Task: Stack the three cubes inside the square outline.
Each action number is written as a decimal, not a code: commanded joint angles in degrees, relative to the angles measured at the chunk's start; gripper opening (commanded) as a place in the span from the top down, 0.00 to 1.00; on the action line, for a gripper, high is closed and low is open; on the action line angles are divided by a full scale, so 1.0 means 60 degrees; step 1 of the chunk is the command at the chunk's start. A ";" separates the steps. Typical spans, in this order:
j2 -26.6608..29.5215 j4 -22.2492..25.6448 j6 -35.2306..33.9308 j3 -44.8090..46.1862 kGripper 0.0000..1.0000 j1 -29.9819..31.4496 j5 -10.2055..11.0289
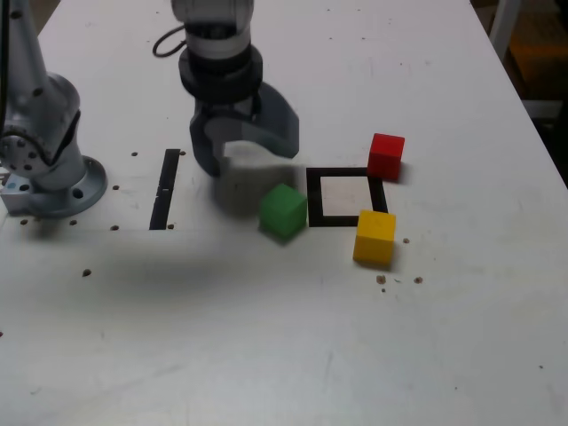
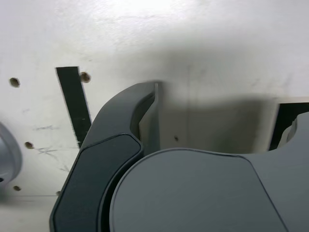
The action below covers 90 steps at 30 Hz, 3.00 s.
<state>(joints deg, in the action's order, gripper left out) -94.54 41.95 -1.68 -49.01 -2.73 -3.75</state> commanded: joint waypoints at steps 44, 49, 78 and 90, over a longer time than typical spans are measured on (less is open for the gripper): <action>-0.6257 0.8230 0.2644 -1.4196 0.01 -0.0013 0.0347; -0.6406 0.8202 0.2536 -1.3783 0.01 -0.0038 0.0473; -0.6808 0.7759 0.2385 -1.2317 0.02 -0.0130 0.0677; -0.7357 0.7465 0.2389 -1.2251 0.02 -0.0235 0.0585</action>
<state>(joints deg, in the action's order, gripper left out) -138.27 86.78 12.66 -122.68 -3.87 -0.20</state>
